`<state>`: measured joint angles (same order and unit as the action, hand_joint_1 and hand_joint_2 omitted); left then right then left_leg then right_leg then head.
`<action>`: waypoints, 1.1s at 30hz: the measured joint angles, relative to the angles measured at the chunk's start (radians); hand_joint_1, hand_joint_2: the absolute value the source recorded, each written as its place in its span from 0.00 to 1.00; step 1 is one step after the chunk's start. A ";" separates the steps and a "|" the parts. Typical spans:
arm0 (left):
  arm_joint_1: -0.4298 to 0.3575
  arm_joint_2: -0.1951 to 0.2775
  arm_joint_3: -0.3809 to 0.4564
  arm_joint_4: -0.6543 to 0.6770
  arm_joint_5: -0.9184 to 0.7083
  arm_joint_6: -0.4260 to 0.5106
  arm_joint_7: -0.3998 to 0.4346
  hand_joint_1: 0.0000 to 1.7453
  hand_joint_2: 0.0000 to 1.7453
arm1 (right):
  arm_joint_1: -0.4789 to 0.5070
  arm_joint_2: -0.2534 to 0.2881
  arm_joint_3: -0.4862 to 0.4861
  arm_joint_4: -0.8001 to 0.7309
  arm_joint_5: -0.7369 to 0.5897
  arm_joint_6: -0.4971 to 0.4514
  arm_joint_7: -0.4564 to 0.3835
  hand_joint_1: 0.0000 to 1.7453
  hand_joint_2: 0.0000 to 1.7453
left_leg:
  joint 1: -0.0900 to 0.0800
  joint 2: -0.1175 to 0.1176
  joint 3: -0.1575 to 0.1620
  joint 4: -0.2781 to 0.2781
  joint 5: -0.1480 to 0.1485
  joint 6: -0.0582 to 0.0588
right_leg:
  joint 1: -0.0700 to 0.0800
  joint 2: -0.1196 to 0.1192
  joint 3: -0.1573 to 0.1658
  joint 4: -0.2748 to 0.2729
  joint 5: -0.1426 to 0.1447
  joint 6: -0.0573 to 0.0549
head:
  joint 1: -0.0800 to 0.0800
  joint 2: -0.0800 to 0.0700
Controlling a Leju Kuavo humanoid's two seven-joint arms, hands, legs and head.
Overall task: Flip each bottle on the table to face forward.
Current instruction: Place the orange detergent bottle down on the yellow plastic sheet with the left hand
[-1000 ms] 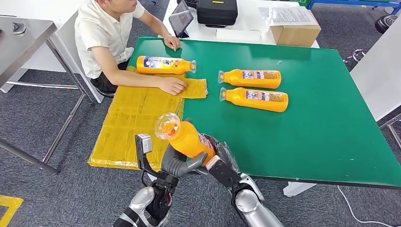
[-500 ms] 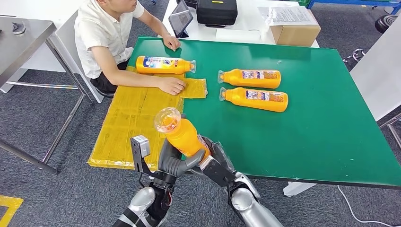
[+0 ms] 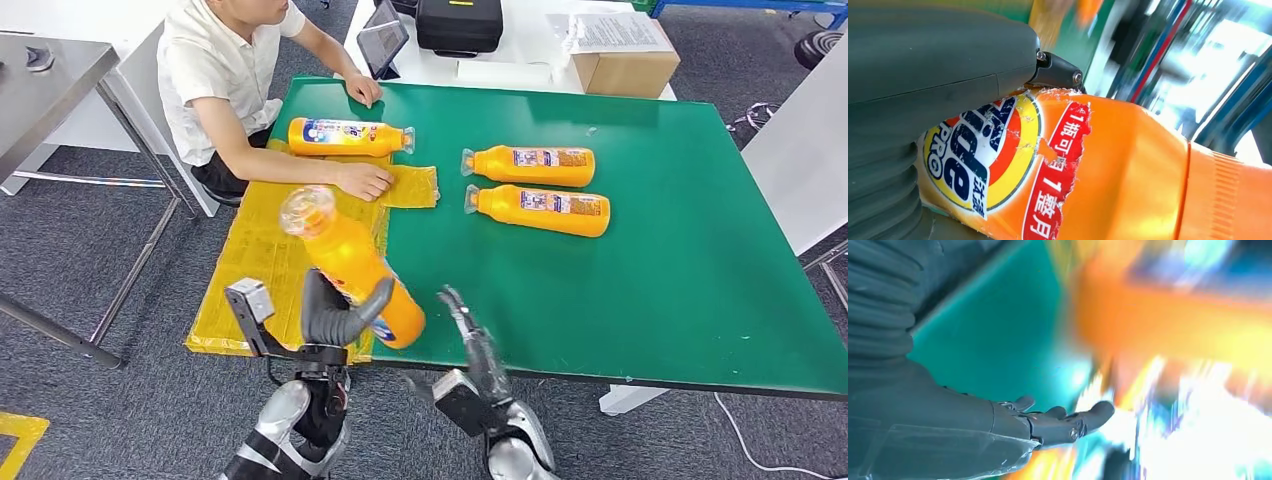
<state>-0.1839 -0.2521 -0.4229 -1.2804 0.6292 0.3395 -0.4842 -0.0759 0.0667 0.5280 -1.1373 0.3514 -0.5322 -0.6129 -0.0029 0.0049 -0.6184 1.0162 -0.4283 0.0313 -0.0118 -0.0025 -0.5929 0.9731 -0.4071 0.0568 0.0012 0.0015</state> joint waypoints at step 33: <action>-0.397 0.079 0.339 0.756 -1.746 0.067 0.324 0.75 1.00 | 0.191 0.261 -0.657 -0.623 0.195 -0.169 -0.085 0.00 0.00 | -0.002 -0.006 -0.001 0.000 0.005 0.000 | -0.002 -0.007 0.000 0.002 0.001 0.000 | 0.000 0.000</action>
<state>-0.5811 -0.1727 -0.0835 -0.5246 -1.1163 0.4060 -0.1607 0.1151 0.3279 -0.1294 -1.7600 0.5469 -0.7011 -0.6977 -0.0046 -0.0006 -0.6198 1.0162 -0.4233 0.0309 -0.0137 -0.0091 -0.5932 0.9747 -0.4065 0.0568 0.0013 0.0015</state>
